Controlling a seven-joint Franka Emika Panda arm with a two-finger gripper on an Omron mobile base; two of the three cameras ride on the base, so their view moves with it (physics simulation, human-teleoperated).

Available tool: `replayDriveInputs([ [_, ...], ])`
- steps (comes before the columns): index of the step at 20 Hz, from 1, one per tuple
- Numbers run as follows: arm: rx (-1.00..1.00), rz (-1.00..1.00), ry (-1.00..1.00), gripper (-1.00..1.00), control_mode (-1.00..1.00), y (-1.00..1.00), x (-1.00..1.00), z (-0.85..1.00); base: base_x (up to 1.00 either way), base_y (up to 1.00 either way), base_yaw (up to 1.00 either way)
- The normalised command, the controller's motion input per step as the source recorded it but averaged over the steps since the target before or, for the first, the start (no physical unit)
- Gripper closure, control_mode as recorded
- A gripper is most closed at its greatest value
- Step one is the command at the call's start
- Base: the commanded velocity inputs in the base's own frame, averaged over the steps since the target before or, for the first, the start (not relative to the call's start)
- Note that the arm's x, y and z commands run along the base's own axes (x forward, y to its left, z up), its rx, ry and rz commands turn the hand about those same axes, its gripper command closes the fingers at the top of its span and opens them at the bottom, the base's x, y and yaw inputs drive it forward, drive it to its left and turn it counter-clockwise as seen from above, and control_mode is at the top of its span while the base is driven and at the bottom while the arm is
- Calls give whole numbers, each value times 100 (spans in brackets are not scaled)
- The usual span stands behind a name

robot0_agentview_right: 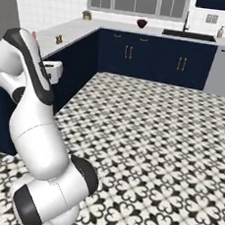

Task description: Take a straw from the drawer in front and place it inside the glass cup on the dining counter.

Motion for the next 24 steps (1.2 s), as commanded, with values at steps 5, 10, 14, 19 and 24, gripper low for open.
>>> replayDriveInputs([
  [5, 0, 0, 0, 100, 100, 0, 0, 0, 7, 100, -15],
  [10, 0, 0, 0, 100, 100, 0, 0, 0, 7, 100, -18],
  [14, 0, 0, 0, 100, 100, 0, 0, 0, 7, 100, -21],
  [19, 0, 0, 0, 100, 100, 0, 0, 0, 7, 100, -26],
  [24, 0, 0, 0, 100, 100, 0, 0, 0, 9, 100, -29],
])
